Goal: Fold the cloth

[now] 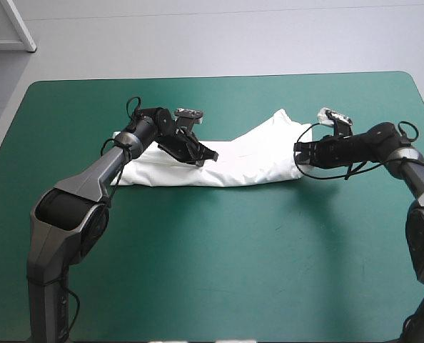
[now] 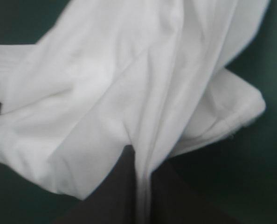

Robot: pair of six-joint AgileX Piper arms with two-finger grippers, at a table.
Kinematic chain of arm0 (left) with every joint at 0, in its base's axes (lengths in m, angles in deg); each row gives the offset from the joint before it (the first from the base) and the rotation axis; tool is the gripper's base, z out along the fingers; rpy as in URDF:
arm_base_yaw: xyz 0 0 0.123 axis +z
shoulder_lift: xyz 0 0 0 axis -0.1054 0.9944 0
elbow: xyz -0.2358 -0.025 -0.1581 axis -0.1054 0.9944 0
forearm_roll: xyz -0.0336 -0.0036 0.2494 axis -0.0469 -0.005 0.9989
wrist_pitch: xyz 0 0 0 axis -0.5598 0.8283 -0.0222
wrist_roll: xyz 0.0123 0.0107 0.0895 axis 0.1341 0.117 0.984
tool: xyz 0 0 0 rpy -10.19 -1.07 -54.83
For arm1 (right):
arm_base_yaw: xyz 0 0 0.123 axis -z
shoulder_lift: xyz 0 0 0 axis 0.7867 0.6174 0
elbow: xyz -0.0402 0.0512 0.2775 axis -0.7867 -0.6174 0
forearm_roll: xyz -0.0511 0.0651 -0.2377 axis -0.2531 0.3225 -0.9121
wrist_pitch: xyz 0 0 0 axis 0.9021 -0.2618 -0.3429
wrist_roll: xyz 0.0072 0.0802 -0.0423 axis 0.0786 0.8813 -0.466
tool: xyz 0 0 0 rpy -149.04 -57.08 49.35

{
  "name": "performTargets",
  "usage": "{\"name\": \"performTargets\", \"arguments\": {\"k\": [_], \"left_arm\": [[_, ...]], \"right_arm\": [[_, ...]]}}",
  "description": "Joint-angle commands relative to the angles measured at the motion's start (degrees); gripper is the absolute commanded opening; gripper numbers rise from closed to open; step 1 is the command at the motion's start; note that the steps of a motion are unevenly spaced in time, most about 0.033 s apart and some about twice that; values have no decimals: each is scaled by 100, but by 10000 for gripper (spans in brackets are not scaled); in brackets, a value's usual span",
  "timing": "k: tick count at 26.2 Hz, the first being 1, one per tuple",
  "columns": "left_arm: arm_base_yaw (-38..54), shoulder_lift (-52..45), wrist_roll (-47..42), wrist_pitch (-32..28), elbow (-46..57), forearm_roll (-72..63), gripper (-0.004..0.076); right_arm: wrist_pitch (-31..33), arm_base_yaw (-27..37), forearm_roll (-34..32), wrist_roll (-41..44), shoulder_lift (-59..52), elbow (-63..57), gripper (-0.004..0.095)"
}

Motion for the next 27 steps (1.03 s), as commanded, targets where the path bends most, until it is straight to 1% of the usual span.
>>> {"name": "performTargets", "arguments": {"k": [1, 4, 5, 7, 9, 12, 15, 20, 27], "left_arm": [[-46, -231, -63, -76, -86, -193, -10], [-46, -231, -63, -63, -86, -317, -10], [-73, -231, -63, -20, -86, -317, -10], [-153, -231, -63, 68, -86, -332, -10], [-224, -231, -63, 90, -86, -359, -10], [-409, -231, -75, 105, -86, -348, -10], [-548, -231, -97, 64, -86, -322, -10], [-544, -301, -117, 82, -110, -310, -10], [-409, -1101, -117, 123, -278, -90, -10]], "right_arm": [[436, -157, 426, -90, -745, 634, -16], [800, -541, 398, 262, -891, 1447, -16], [889, -790, 310, 502, -900, 1920, -16], [833, -1150, 62, 860, -889, 2627, -16], [745, -1345, -130, 1039, -889, 2947, -16], [627, -1591, -607, 1374, -866, 3370, -16], [650, -1671, -867, 1586, -831, 3541, -16], [861, -1685, -959, 1675, -770, 3541, -16], [1005, -1704, -909, 1675, -724, 3541, -16]]}}
